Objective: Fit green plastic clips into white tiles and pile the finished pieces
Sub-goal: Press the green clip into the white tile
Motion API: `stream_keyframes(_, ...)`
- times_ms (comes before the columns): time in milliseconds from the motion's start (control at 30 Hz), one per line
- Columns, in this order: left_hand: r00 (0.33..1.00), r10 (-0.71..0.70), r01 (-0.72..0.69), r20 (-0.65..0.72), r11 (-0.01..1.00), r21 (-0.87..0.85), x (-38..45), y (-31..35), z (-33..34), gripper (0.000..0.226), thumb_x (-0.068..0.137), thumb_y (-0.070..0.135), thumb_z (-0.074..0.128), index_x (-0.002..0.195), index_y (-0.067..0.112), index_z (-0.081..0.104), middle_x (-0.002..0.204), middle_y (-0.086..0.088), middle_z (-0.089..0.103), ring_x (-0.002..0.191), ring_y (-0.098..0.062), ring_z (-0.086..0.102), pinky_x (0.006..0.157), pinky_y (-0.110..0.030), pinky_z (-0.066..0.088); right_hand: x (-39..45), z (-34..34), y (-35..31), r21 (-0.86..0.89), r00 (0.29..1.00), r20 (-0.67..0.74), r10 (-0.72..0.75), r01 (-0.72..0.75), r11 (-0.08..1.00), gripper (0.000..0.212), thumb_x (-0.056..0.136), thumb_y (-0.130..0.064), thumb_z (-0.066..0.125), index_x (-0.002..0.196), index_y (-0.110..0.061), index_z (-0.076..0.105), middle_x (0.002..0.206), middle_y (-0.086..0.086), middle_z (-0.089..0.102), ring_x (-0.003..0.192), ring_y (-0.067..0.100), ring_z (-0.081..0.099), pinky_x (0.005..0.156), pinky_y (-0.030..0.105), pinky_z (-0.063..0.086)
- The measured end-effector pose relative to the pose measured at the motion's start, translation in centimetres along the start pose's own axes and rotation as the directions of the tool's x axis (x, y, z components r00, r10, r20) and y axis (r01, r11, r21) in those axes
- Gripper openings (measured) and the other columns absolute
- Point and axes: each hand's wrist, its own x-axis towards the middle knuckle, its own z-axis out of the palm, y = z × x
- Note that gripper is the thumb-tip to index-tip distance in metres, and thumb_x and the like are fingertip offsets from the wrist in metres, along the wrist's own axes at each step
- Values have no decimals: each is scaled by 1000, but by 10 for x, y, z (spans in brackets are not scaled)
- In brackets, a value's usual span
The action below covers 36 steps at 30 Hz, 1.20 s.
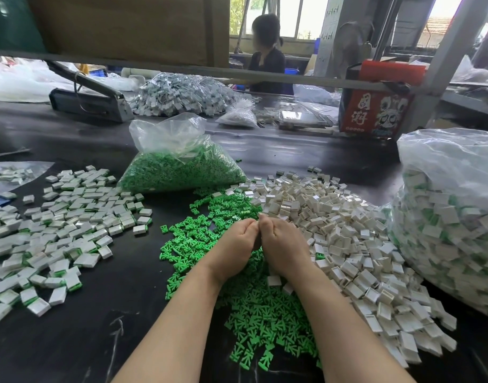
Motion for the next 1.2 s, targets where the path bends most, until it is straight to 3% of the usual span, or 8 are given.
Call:
stream_keyframes(100, 1000, 10, -10, 5, 1000, -3, -1, 0, 1, 31, 103, 26, 38, 95, 19, 67, 94, -1, 70, 93, -13, 65, 89, -31, 52, 0, 0, 1, 1, 1000, 13, 8, -8, 1000, 47, 93, -44, 19, 69, -26, 54, 74, -2, 60, 75, 20, 58, 63, 33, 41)
stream_keyframes(300, 1000, 14, -14, 18, 1000, 20, -1, 1, 0, 31, 106, 21, 36, 95, 15, 65, 97, -8, 67, 93, -19, 61, 94, -42, 50, 0, -2, 2, -9, 1000, 18, -3, 4, 1000, 48, 96, -40, 22, 71, -21, 58, 79, 4, 65, 76, 22, 60, 65, 34, 44)
stream_keyframes(400, 999, 22, -22, 35, 1000, 9, -2, 4, -1, 31, 107, 18, 35, 94, 17, 64, 90, 1, 67, 84, -5, 62, 82, -24, 51, 1, -4, 4, 8, 1000, 22, 0, 0, 1000, 47, 102, -34, 27, 84, -15, 66, 86, 5, 67, 81, 23, 60, 73, 37, 47)
stream_keyframes(533, 999, 8, -7, 46, 1000, -19, -7, 8, -4, 33, 107, 22, 35, 91, 19, 64, 73, 19, 67, 69, 7, 59, 64, -8, 44, 0, -9, 3, 66, 998, 61, 2, -6, 998, 49, 105, -38, 26, 65, -23, 50, 75, 2, 62, 74, 22, 57, 66, 35, 41)
stream_keyframes(767, 1000, -21, 21, -18, 1000, 1, -6, 9, -10, 37, 106, 33, 34, 74, 21, 49, 65, 11, 49, 55, 0, 44, 63, -28, 35, -1, -11, 0, 118, 997, 70, -23, 14, 993, 51, 106, -37, 24, 63, -19, 44, 64, -1, 51, 63, 18, 47, 59, 34, 33)
stream_keyframes(967, 997, -63, 61, -53, 997, -41, -6, 11, -13, 39, 97, 43, 42, 67, 35, 65, 81, 8, 61, 83, -11, 56, 68, -30, 42, 0, -14, -3, 124, 999, 10, -35, 34, 992, 50, 106, -35, 28, 60, -20, 42, 59, -4, 48, 57, 13, 43, 58, 34, 33)
stream_keyframes(1100, 997, -64, 59, -47, 993, -103, -6, 12, -14, 28, 83, 49, 48, 84, 30, 69, 87, 10, 67, 85, -6, 63, 68, -25, 43, 1, -13, -2, 224, 999, -20, -26, 29, 974, 52, 103, -40, 27, 63, -13, 47, 61, 1, 51, 60, 20, 46, 64, 47, 44)
stream_keyframes(1200, 1000, -21, 21, 1, 996, -85, -6, 13, -16, 21, 84, 44, 51, 76, 37, 68, 73, 15, 66, 73, 0, 63, 64, -24, 42, 5, -12, 0, 412, 998, -63, 8, 18, 911, 50, 94, -46, 29, 63, -15, 53, 56, -3, 49, 56, 20, 42, 58, 47, 37)
